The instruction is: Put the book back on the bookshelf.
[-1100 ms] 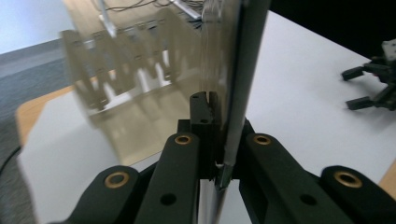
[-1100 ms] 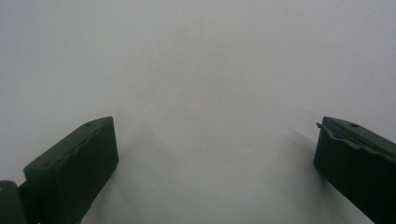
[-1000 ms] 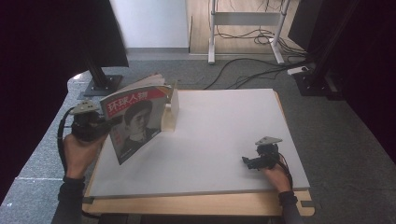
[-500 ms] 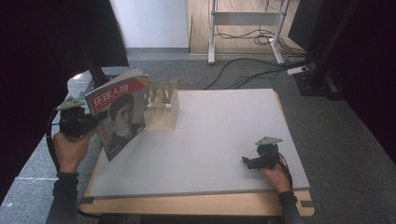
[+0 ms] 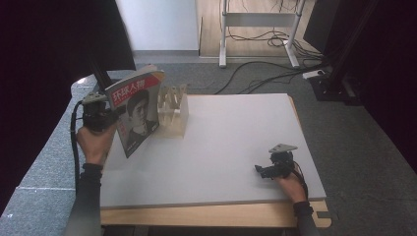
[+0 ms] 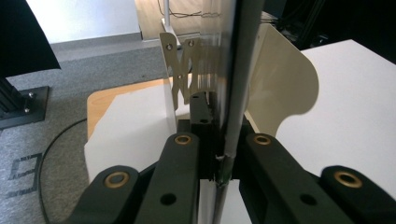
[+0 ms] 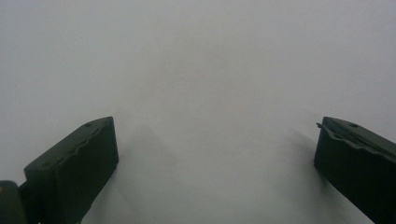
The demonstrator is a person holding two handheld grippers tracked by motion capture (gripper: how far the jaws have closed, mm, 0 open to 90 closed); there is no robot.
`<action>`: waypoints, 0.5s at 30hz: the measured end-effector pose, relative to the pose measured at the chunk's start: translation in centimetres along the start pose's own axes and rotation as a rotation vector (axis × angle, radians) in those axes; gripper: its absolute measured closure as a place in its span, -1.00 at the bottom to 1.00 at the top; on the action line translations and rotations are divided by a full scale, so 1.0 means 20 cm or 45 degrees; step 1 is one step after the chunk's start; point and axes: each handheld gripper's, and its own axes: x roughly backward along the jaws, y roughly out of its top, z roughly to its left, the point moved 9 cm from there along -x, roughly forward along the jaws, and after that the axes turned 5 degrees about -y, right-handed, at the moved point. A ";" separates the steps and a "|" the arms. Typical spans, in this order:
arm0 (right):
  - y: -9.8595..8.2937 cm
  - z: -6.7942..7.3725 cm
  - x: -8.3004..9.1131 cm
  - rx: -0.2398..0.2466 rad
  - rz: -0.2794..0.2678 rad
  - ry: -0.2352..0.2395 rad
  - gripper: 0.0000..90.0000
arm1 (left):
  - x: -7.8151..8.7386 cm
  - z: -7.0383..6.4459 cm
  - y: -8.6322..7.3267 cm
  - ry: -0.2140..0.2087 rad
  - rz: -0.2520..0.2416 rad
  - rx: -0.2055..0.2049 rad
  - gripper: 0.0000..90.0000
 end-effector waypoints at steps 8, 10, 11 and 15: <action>0.00 0.00 0.00 0.000 -0.002 0.000 -1.00 | -0.14 0.01 0.03 0.016 -0.060 0.026 0.93; 0.00 0.00 0.00 0.000 -0.002 0.001 -1.00 | -0.16 0.01 0.03 0.020 -0.087 0.022 0.93; 0.00 0.00 0.00 0.000 -0.002 0.000 -1.00 | -0.17 0.01 0.02 0.026 -0.095 0.014 0.93; 0.00 0.00 0.00 0.000 -0.001 0.000 -1.00 | -0.20 0.02 -0.02 0.023 -0.105 0.004 0.93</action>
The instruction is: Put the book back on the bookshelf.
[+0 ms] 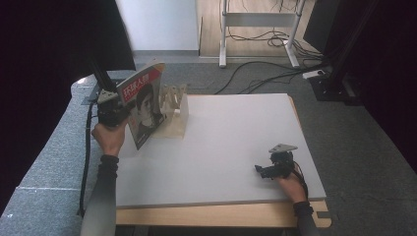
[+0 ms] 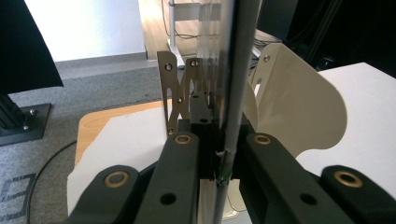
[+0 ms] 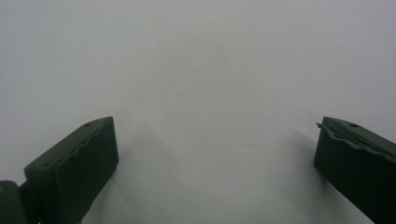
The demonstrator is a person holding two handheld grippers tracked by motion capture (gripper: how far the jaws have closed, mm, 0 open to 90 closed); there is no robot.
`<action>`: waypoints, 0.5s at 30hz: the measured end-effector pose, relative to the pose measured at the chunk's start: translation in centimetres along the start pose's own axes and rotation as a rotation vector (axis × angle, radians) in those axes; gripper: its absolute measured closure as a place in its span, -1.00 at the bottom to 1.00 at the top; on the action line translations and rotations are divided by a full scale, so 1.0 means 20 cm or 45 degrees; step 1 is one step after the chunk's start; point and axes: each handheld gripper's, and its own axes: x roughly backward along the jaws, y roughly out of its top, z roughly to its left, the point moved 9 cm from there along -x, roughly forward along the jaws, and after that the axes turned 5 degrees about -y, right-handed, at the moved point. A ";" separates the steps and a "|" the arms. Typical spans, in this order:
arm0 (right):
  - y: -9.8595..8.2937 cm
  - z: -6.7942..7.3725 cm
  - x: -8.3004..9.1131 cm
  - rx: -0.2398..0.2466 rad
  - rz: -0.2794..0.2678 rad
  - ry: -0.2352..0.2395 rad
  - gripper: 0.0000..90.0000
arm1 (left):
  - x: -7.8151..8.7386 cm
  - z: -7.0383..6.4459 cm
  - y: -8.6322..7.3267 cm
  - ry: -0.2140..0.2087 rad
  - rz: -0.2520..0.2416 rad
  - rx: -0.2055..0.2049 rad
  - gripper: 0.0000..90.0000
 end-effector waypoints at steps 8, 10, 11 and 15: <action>0.00 0.00 0.00 0.004 0.000 0.000 -1.00 | 0.02 0.07 -0.10 0.007 0.092 0.021 0.88; 0.00 0.00 0.00 0.004 0.000 0.000 -1.00 | 0.03 0.08 -0.10 -0.004 0.089 0.046 0.87; 0.00 0.00 0.00 0.004 0.000 0.000 -1.00 | 0.03 0.09 -0.10 -0.011 0.094 0.061 0.86; 0.00 0.00 0.00 0.005 0.001 0.000 -1.00 | 0.04 0.10 -0.10 -0.024 0.086 0.063 0.63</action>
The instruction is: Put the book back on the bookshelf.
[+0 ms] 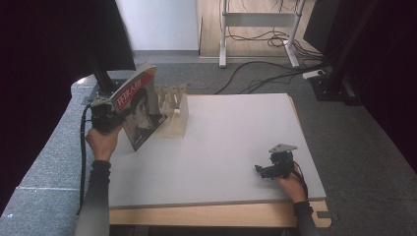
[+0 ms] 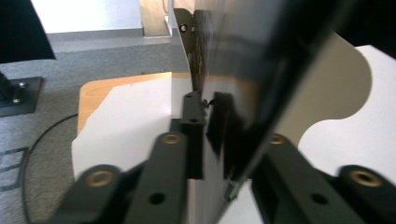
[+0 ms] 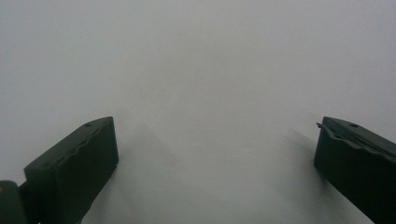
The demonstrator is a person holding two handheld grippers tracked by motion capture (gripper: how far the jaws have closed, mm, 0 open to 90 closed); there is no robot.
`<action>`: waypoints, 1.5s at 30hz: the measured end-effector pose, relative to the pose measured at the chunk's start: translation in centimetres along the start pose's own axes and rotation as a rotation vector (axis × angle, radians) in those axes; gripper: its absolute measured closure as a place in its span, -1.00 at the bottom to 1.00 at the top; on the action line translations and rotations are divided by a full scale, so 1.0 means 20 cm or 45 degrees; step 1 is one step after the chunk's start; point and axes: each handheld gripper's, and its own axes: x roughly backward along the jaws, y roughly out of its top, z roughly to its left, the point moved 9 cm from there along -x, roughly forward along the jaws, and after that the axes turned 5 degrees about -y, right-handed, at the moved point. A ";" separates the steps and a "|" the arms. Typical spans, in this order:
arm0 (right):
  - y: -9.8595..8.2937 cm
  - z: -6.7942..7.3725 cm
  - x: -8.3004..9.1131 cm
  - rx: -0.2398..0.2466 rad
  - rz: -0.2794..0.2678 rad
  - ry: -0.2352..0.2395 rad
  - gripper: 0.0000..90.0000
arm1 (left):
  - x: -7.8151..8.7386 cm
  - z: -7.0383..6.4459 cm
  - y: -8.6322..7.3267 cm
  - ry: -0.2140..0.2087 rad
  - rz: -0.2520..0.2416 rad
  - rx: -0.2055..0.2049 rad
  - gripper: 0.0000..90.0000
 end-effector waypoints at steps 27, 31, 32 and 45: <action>0.00 0.00 0.00 -0.002 0.001 -0.001 -1.00 | 0.17 -0.07 -0.12 -0.100 0.040 -0.076 -0.75; 0.00 0.00 0.00 -0.001 0.001 -0.001 -1.00 | 0.20 -0.10 -0.14 -0.117 0.056 -0.097 -0.83; 0.00 0.00 0.00 0.000 0.001 -0.001 -1.00 | 0.21 -0.11 -0.15 -0.119 0.060 -0.100 -0.85; 0.00 0.00 0.00 -0.002 0.003 -0.002 -1.00 | 0.32 -0.24 -0.24 -0.139 0.087 -0.151 -0.96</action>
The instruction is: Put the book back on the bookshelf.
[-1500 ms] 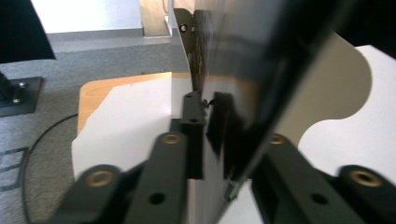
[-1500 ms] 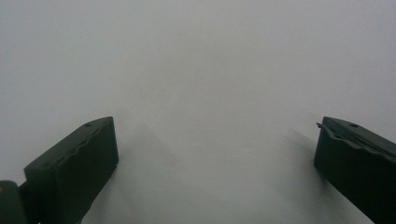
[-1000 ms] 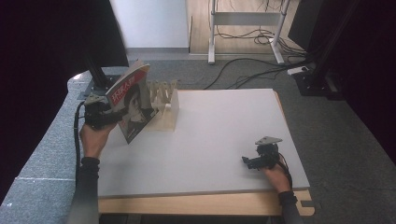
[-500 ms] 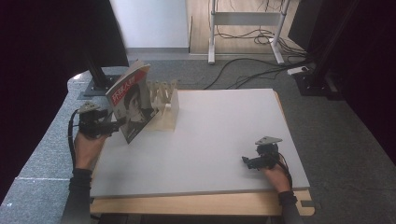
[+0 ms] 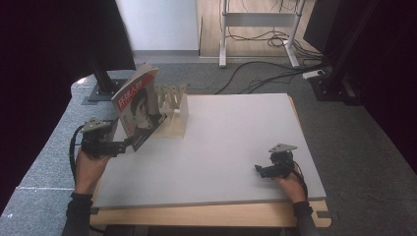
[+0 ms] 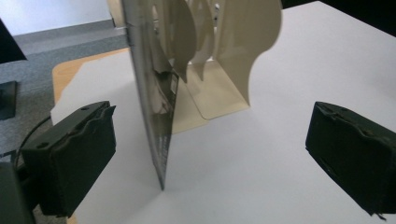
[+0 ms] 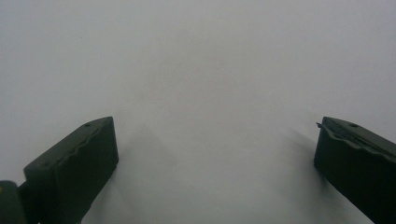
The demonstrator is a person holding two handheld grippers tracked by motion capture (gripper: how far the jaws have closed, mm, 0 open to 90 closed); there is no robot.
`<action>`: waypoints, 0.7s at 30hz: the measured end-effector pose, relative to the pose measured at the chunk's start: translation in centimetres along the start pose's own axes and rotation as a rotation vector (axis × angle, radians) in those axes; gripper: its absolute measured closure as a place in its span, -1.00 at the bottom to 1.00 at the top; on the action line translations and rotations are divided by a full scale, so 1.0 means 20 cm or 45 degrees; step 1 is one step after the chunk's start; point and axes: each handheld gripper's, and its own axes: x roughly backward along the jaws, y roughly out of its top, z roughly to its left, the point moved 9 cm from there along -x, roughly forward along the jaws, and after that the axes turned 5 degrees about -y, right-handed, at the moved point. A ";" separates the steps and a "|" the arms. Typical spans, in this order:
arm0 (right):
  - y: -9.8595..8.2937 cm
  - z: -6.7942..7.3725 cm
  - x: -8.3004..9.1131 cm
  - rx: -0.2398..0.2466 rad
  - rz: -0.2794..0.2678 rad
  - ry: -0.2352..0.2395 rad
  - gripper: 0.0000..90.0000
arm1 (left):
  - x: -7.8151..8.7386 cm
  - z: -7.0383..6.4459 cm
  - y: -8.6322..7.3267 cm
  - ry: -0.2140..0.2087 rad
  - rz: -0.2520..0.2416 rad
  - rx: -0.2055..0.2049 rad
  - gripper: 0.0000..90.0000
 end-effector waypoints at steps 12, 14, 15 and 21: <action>0.00 0.00 0.00 0.001 -0.001 -0.001 -1.00 | -0.04 -0.21 -0.02 -0.104 -0.002 -0.066 -0.97; 0.00 0.00 0.00 0.001 -0.001 0.000 -1.00 | -0.07 -0.25 -0.02 -0.128 -0.002 -0.067 -0.97; 0.00 0.00 0.00 0.001 -0.001 0.000 -1.00 | -0.08 -0.26 -0.02 -0.137 -0.002 -0.076 -0.98; 0.00 0.00 0.00 0.001 -0.001 0.000 -1.00 | -0.20 -0.35 -0.03 -0.178 0.018 -0.101 -0.99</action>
